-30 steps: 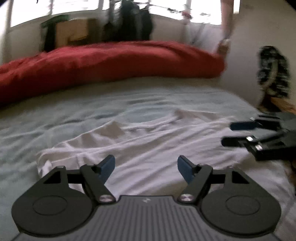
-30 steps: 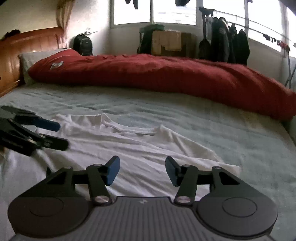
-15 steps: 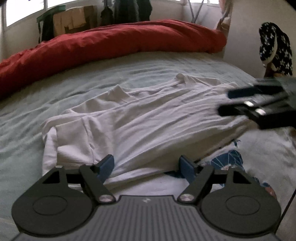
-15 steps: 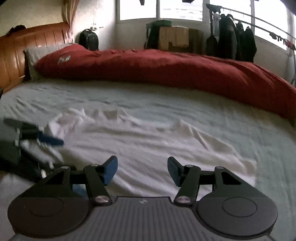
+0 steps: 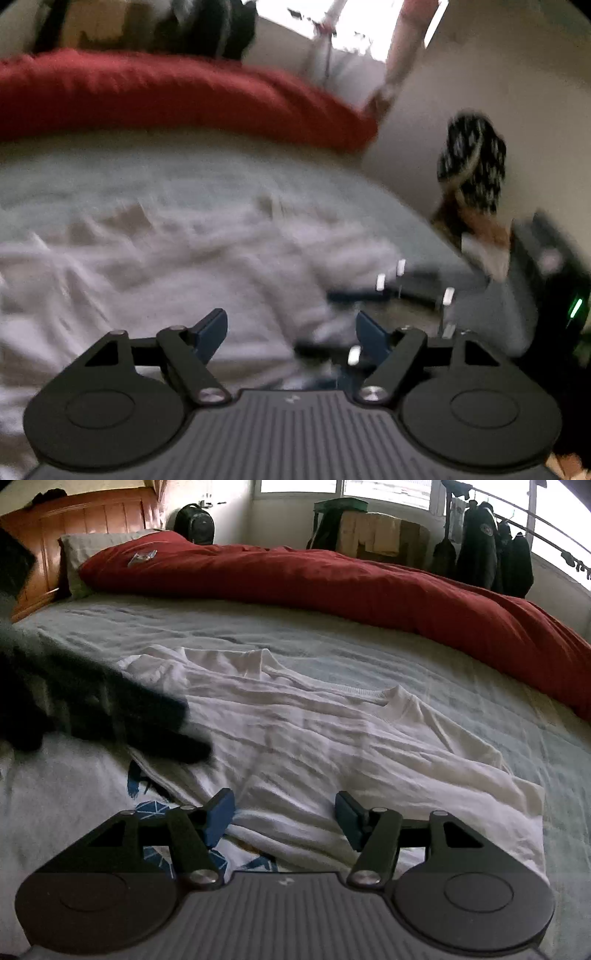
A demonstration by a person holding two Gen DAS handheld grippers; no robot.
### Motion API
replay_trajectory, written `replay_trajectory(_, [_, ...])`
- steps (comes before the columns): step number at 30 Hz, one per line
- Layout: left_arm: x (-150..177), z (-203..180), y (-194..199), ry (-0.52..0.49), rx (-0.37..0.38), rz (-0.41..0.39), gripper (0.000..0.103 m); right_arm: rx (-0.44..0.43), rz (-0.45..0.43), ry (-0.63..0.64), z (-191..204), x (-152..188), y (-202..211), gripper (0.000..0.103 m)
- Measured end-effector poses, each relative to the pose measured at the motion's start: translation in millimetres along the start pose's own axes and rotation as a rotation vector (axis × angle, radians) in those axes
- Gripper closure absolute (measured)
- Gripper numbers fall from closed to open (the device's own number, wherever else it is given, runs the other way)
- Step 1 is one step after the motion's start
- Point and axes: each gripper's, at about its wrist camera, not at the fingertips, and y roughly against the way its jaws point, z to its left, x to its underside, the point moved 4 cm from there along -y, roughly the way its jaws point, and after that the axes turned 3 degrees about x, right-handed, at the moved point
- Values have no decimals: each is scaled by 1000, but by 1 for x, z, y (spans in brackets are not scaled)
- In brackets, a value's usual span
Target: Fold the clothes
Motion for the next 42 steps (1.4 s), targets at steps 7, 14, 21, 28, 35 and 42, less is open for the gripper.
replay_trajectory(7, [11,4,2,5,13,23,26,-57,-41,41,-13,-1,26,36])
replay_trajectory(14, [19,-6,4,-104,-24,35,26,-140,-15,-135,-48,-47,1,36])
replay_trajectory(21, [23,-6,8,-128,-11,46,27,-55,80,-12,-21,-55,-74,26])
replay_trajectory(28, [21,-8,27,-110,7,56,27,-62,24,-33,-26,-57,-53,26])
replay_trajectory(35, [-10,18,66,-25,-36,-104,26,17,11,28,-32,-32,2,26])
replay_trajectory(42, [20,31,39,11,-130,1,26,40,42,-66,-36,7,5,25])
